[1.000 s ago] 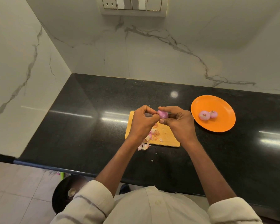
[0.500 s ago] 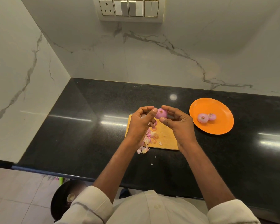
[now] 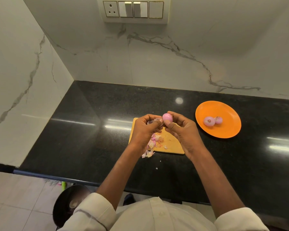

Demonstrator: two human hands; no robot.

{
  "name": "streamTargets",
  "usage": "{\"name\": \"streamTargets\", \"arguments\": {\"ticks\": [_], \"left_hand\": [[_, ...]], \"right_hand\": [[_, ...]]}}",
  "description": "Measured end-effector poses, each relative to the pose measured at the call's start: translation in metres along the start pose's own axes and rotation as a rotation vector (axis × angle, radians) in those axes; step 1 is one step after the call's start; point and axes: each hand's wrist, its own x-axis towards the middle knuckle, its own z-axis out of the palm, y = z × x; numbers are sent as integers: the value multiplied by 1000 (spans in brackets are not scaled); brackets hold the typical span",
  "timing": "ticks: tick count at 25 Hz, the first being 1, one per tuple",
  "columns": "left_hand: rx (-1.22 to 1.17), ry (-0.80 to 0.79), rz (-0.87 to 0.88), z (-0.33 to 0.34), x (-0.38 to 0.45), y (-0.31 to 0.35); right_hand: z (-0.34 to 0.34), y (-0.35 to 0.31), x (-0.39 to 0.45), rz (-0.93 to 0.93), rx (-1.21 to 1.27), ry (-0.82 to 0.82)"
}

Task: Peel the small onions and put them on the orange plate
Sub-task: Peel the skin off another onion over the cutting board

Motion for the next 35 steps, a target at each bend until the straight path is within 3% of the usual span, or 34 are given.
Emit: {"name": "streamTargets", "arguments": {"ticks": [7,12,17,22,29,35], "left_hand": [[-142,-4,-30,3,0,-2],[-88,-2,-34,3,-1,-7],[-126,9,-59,1,2,-10],[-358,29,-186,-1,7,-15],[198,190,-131,-24,18,-61],[352,188,-46,-30,24,-89]], "right_hand": [[6,-1,-7,125,223,68],[3,3,-4,44,-11,126],[4,4,-5,-1,-69,139],[4,10,0,154,263,110],[-7,45,12,327,95,272],[-10,69,19,355,-12,294]]}}
